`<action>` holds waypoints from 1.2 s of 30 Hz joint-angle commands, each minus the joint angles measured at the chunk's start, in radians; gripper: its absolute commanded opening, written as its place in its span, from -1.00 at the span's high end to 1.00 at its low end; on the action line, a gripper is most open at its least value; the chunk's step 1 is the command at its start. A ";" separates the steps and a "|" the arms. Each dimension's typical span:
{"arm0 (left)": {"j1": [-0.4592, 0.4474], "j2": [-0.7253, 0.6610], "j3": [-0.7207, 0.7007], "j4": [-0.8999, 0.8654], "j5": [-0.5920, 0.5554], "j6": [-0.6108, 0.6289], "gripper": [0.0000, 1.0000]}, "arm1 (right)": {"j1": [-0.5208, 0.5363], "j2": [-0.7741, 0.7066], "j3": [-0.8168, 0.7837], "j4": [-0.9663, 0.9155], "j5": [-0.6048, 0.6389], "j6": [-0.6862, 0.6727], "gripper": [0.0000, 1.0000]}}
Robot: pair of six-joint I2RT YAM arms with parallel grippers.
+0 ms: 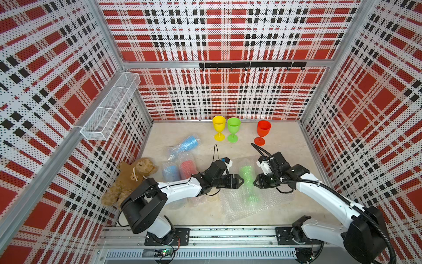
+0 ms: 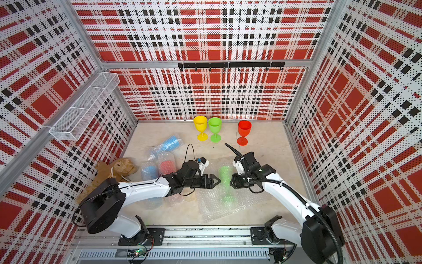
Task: Unpack wine glasses from bubble wrap
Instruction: Place the bubble wrap at the center of the board, then unwrap the bubble wrap.
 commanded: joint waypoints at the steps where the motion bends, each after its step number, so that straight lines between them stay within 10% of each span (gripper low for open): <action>1: -0.026 0.035 0.052 -0.019 0.007 0.025 -0.70 | 0.008 -0.027 -0.009 0.052 -0.007 0.016 0.38; 22: -0.079 0.197 0.207 -0.118 0.002 0.075 -0.21 | 0.018 0.056 -0.025 0.086 0.018 0.006 0.27; 29: -0.078 0.209 0.220 -0.119 0.010 0.081 0.32 | 0.030 0.079 -0.017 0.093 0.095 -0.001 0.42; 36: -0.062 0.201 0.200 -0.104 0.026 0.078 1.00 | 0.030 0.072 -0.004 0.095 0.191 -0.004 0.98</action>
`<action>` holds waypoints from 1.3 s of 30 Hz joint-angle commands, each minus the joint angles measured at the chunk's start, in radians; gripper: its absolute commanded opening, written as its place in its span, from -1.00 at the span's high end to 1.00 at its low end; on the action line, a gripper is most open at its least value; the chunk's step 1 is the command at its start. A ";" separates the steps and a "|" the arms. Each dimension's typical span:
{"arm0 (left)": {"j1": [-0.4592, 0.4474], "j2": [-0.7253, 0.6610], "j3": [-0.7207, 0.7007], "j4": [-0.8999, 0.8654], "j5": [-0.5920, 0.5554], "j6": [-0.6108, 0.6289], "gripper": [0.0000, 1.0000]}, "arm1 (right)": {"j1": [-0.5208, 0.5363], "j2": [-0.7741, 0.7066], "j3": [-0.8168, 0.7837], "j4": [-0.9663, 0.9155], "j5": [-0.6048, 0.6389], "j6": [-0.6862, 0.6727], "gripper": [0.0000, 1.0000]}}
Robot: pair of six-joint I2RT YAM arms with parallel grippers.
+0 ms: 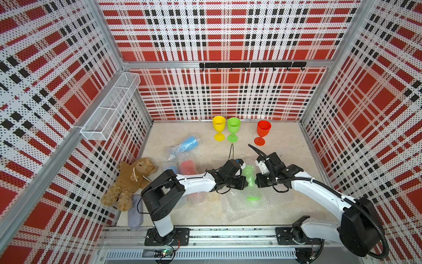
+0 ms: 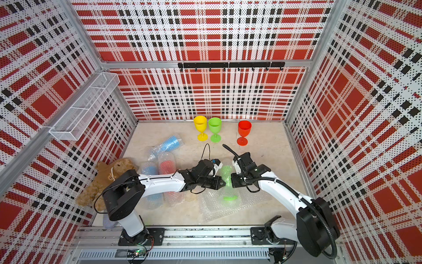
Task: Unpack wine glasses from bubble wrap
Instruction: Unwrap the bubble wrap.
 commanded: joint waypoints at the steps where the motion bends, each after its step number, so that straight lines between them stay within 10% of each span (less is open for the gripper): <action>1: 0.012 0.002 -0.017 0.001 0.015 0.002 1.00 | 0.009 -0.019 0.015 0.016 0.083 -0.007 1.00; 39: 0.176 -0.238 -0.365 0.227 0.089 -0.107 1.00 | -0.112 -0.144 0.035 -0.075 0.213 -0.015 1.00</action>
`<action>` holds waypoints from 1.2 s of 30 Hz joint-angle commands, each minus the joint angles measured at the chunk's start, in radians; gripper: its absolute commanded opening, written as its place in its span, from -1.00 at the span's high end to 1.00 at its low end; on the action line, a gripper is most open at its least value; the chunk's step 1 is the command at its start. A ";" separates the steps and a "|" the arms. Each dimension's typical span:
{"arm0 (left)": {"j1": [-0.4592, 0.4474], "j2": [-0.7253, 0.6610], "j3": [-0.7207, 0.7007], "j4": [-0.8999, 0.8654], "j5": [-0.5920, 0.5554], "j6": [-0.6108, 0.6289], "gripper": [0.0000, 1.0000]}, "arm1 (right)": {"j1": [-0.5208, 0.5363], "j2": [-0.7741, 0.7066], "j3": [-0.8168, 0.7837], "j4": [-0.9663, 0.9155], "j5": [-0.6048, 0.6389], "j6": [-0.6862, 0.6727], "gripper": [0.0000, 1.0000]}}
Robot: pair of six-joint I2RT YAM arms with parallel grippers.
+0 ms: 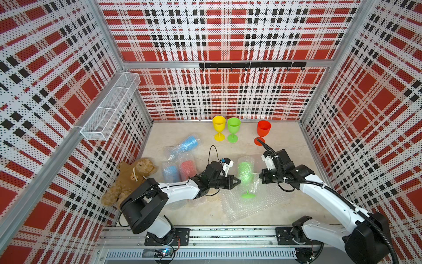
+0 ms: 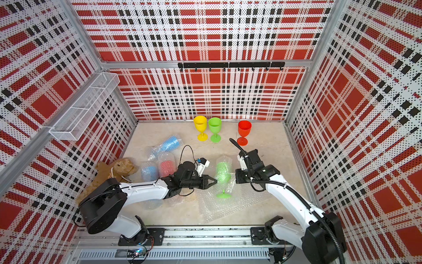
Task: Unpack wine glasses from bubble wrap
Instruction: Unwrap the bubble wrap.
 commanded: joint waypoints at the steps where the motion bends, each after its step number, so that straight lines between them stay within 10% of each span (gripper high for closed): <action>1: 0.045 -0.017 -0.055 -0.089 -0.030 -0.018 1.00 | -0.035 -0.028 0.002 -0.038 0.189 -0.001 1.00; 18: -0.065 0.029 0.040 -0.156 -0.082 0.058 0.97 | -0.026 0.020 0.118 -0.105 0.136 -0.084 1.00; 27: -0.079 0.006 0.041 -0.249 -0.157 0.087 -0.09 | 0.015 0.126 0.171 -0.127 0.218 -0.094 1.00; 36: 0.010 -0.220 0.026 -0.430 -0.232 0.129 -0.15 | 0.018 0.084 0.153 -0.106 0.214 -0.045 1.00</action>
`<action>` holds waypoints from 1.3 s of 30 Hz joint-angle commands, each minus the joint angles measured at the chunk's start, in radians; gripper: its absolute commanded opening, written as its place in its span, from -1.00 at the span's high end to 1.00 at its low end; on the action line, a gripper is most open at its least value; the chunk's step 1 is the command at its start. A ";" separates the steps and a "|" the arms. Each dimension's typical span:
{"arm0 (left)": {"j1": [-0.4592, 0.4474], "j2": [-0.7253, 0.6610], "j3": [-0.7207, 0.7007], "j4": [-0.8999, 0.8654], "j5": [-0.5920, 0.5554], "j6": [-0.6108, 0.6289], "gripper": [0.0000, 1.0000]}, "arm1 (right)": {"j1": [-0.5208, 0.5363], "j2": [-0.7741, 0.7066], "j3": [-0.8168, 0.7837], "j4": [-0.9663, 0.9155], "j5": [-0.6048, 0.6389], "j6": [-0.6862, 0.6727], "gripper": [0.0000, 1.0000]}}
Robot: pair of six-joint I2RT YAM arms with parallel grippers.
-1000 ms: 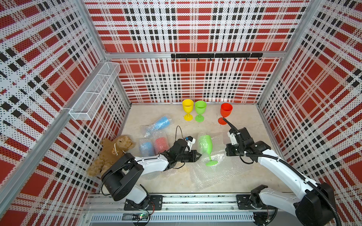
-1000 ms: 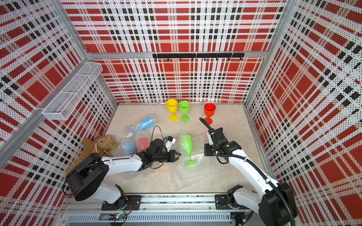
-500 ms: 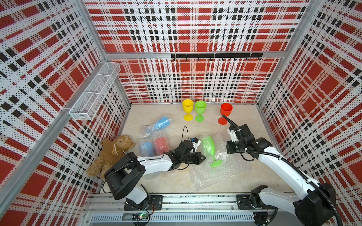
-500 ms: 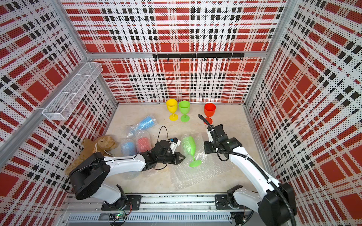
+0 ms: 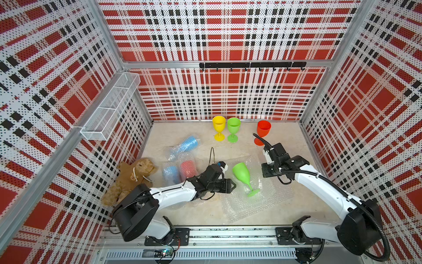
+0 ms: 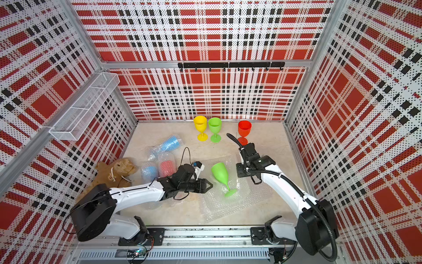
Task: Unpack wine glasses from bubble wrap
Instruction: Unwrap the bubble wrap, then adjust the bubble wrap on the bubble wrap.
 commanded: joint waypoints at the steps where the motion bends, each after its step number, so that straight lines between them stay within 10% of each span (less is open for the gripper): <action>1: 0.031 -0.094 0.023 -0.122 -0.067 0.058 -0.15 | 0.007 -0.041 0.000 -0.004 0.026 0.022 1.00; 16: 0.055 -0.203 0.147 -0.259 -0.167 0.139 -0.10 | 0.095 -0.031 0.191 -0.132 0.168 0.009 0.13; 20: 0.070 -0.242 0.217 -0.346 -0.235 0.218 -0.10 | 0.162 0.028 0.215 -0.115 -0.021 -0.001 0.19; 27: 0.136 -0.322 0.203 -0.385 -0.288 0.325 -0.09 | 0.177 0.077 0.191 -0.072 0.011 0.022 0.19; 39: 0.139 -0.419 0.121 -0.307 -0.335 0.362 -0.08 | 0.316 0.297 0.182 -0.041 -0.065 0.038 0.88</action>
